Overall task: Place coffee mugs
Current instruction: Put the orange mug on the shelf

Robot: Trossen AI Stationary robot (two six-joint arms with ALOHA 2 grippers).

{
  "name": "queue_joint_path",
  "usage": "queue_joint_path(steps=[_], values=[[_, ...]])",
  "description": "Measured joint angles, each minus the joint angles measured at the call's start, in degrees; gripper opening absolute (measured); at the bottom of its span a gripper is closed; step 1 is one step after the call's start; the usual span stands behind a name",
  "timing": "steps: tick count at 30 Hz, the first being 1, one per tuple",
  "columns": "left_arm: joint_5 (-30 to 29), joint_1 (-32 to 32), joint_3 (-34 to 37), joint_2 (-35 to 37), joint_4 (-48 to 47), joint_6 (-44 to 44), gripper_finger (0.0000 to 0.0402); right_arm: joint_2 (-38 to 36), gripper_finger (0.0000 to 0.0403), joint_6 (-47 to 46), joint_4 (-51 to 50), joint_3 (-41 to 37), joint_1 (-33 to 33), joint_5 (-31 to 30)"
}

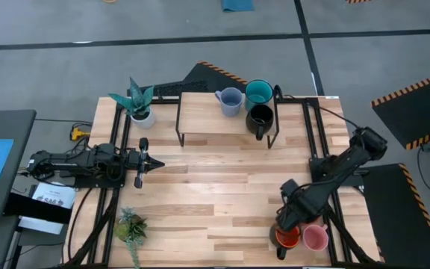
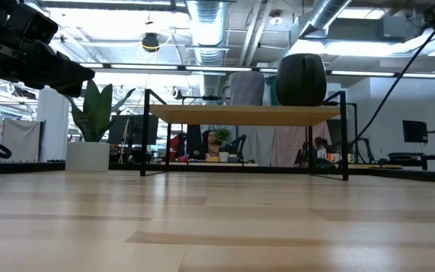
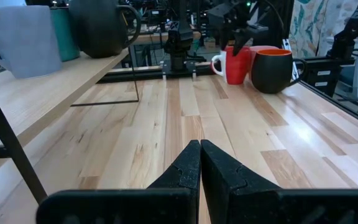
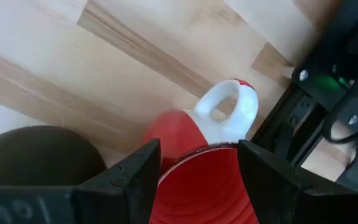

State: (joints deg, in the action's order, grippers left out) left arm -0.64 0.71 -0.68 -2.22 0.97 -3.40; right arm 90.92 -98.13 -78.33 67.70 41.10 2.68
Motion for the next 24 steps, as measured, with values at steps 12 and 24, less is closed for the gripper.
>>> queue_joint_path(steps=[12, 24], values=[[0.00, 0.02, -0.01, -0.02, 0.00, 0.00, 0.0000, 0.21, 0.0240, -2.37, 1.27, 0.05, 0.36, 0.53], [0.00, 0.01, 0.00, -0.02, 0.00, 0.00, 0.0000, 0.28, 0.0240, -5.40, -0.55, 0.00, 0.37, 5.37]])
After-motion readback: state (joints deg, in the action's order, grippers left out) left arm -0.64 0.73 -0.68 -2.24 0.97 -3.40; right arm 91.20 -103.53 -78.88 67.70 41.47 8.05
